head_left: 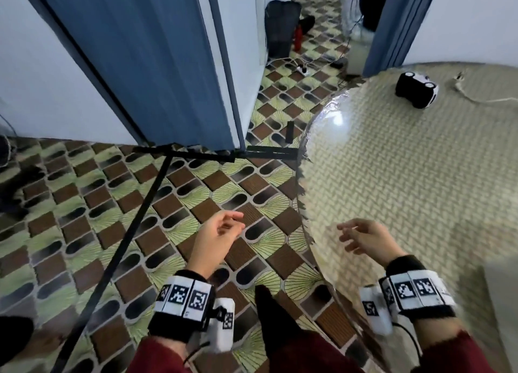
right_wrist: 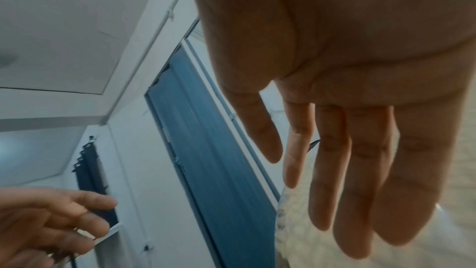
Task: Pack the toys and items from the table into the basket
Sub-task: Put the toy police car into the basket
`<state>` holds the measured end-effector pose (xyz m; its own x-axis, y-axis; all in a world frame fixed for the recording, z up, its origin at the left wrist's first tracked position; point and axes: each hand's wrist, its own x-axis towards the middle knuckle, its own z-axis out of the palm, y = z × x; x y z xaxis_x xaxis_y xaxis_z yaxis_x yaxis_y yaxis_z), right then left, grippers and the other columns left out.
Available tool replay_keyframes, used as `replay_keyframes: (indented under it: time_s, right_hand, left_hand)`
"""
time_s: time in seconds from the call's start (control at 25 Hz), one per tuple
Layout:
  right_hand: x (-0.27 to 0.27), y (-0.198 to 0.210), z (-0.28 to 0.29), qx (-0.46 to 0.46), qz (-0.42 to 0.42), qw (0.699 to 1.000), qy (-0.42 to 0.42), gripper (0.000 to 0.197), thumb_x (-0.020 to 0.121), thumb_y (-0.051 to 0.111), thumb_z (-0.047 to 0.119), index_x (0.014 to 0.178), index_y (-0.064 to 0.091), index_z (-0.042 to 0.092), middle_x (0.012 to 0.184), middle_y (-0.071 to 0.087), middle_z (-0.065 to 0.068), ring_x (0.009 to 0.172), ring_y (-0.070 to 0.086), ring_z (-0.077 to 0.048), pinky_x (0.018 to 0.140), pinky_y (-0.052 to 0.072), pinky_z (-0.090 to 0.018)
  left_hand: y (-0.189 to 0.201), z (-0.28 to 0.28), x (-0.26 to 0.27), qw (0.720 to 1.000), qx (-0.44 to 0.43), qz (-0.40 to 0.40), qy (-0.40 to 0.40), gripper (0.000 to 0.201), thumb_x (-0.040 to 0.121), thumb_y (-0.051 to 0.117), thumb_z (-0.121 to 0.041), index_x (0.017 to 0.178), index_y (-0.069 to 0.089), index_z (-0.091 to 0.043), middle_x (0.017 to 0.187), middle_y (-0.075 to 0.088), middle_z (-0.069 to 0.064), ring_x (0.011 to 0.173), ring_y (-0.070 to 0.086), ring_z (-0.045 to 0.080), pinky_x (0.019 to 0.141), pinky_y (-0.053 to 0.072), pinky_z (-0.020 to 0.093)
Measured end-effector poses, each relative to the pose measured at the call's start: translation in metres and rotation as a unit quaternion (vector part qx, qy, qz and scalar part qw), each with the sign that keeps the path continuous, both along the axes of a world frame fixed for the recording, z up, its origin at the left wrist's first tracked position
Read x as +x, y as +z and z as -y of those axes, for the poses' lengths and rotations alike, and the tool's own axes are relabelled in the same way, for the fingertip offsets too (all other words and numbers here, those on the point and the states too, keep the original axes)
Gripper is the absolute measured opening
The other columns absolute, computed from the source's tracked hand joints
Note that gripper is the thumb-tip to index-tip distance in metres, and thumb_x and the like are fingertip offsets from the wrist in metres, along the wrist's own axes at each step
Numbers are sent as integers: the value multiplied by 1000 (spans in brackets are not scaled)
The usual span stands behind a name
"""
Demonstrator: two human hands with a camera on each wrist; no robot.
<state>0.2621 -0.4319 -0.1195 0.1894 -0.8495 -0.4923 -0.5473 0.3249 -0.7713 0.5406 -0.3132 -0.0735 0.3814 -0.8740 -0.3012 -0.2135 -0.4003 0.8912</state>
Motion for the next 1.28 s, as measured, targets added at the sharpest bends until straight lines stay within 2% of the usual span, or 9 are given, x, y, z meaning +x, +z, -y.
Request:
replay_keyframes:
  time_s: [0.16, 0.4, 0.52, 0.56, 0.68, 0.76, 0.96, 1.12, 1.28]
  right_hand:
    - [39, -2, 54, 5, 15, 998, -57, 17, 93, 49, 6, 95, 66, 11, 84, 68, -9, 63, 60, -20, 55, 43, -25]
    - [81, 6, 113, -1, 17, 993, -118, 17, 95, 48, 8, 96, 65, 8, 86, 68, -12, 62, 59, -19, 54, 44, -24]
    - [100, 8, 139, -13, 10, 988, -155, 17, 94, 48, 5, 92, 65, 9, 85, 67, -12, 60, 59, -18, 47, 44, -18]
    - [107, 7, 148, -17, 4, 985, -171, 17, 94, 48, 5, 90, 64, 10, 85, 67, -12, 59, 59, -18, 46, 43, -17]
    - [127, 1, 171, -23, -1, 975, -220, 20, 92, 50, 5, 83, 64, 16, 83, 67, -10, 58, 60, -18, 48, 43, -20]
    - [139, -2, 183, -21, -1, 968, -250, 19, 92, 52, 7, 82, 64, 19, 83, 67, -8, 59, 60, -18, 50, 42, -22]
    - [156, -6, 202, -16, 9, 942, -336, 21, 91, 53, 5, 78, 63, 19, 80, 64, -5, 57, 58, -18, 48, 43, -22]
    - [154, -9, 220, -6, -3, 918, -397, 16, 92, 52, 7, 86, 66, 12, 83, 66, -9, 59, 60, -19, 53, 43, -26]
    - [132, -14, 257, -8, 10, 892, -452, 17, 95, 49, 10, 88, 65, 9, 84, 65, -12, 58, 57, -20, 52, 41, -24]
  left_hand:
    - [0, 92, 46, 998, 8, 14, -65, 19, 91, 59, -11, 102, 64, -26, 96, 70, -7, 95, 63, 5, 85, 48, 25]
    - [2, 197, 89, 990, -7, 0, -140, 18, 91, 59, -10, 103, 64, -23, 95, 71, -2, 95, 64, 7, 81, 48, 18]
    - [-2, 246, 107, 983, -19, -9, -184, 18, 89, 61, -9, 100, 65, -24, 93, 71, 3, 94, 66, 12, 88, 51, 28]
    - [-4, 263, 112, 979, -21, -9, -203, 18, 89, 61, -8, 100, 65, -23, 92, 71, 5, 93, 66, 12, 88, 51, 27]
    - [-7, 310, 122, 965, -28, -6, -261, 16, 90, 60, -6, 101, 64, -18, 92, 70, 9, 89, 65, 10, 77, 48, 11]
    - [-9, 345, 128, 951, -24, -5, -307, 15, 90, 60, -7, 102, 64, -16, 93, 69, 10, 88, 64, 11, 73, 46, 8]
    - [-19, 420, 125, 906, -1, 35, -421, 15, 90, 62, -13, 101, 64, -22, 96, 69, -2, 89, 62, 11, 78, 47, 20]
    - [-21, 482, 101, 870, -12, 42, -491, 15, 89, 62, -13, 97, 64, -25, 97, 69, -1, 94, 64, 12, 85, 51, 25]
    - [-21, 547, 64, 856, -31, 36, -515, 16, 89, 61, -9, 93, 63, -25, 96, 69, 2, 94, 63, 14, 88, 51, 28]
